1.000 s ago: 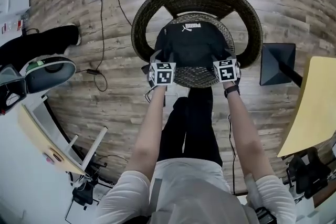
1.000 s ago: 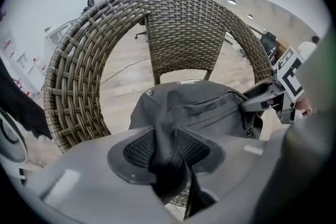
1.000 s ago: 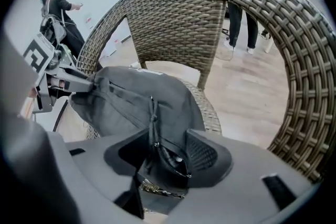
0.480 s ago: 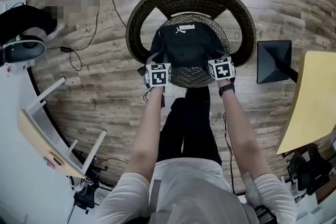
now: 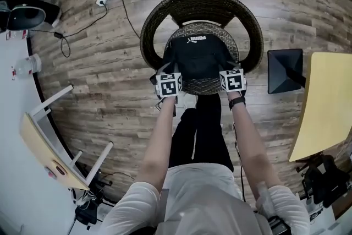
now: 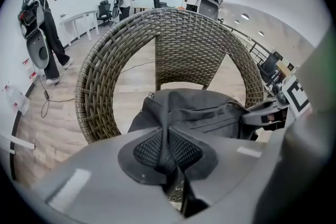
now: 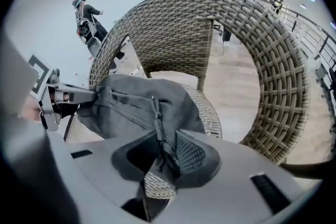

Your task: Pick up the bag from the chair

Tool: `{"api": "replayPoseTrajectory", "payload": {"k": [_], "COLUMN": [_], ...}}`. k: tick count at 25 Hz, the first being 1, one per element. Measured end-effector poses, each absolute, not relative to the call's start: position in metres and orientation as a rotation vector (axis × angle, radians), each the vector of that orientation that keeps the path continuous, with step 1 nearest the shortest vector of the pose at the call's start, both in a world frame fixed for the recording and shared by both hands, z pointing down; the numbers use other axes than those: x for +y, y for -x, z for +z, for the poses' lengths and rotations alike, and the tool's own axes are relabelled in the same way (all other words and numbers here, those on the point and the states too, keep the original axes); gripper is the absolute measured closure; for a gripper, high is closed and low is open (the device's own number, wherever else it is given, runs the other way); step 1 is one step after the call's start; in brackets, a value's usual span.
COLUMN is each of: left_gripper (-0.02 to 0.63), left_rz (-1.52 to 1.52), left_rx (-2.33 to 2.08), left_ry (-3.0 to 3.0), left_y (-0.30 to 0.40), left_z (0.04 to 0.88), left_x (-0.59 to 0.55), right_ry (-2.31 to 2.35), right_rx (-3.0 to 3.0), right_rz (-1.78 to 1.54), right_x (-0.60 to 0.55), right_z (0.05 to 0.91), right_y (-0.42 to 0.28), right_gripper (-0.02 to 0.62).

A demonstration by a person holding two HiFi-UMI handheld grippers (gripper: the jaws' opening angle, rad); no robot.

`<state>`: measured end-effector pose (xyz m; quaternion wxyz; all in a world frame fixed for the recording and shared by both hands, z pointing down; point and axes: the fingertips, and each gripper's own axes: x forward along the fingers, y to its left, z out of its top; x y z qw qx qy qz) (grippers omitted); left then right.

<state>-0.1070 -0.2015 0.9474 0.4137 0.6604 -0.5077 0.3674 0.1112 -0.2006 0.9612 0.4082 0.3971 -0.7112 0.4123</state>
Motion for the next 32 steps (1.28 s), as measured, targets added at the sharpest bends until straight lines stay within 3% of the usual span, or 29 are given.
{"api": "replayPoseTrajectory", "payload": {"k": [32], "left_gripper": [0.568], "left_rz": [0.632], "left_rx": [-1.455], "left_ry": [-1.929], "left_y": [0.105], "left_z": [0.688], "left_x": [-0.186], "right_ry": [-1.356], "right_rx": [-2.003], "right_rz": [0.806], "right_x": [-0.191], "right_z": [0.691], "right_y": [-0.118], "right_gripper": [0.492]}}
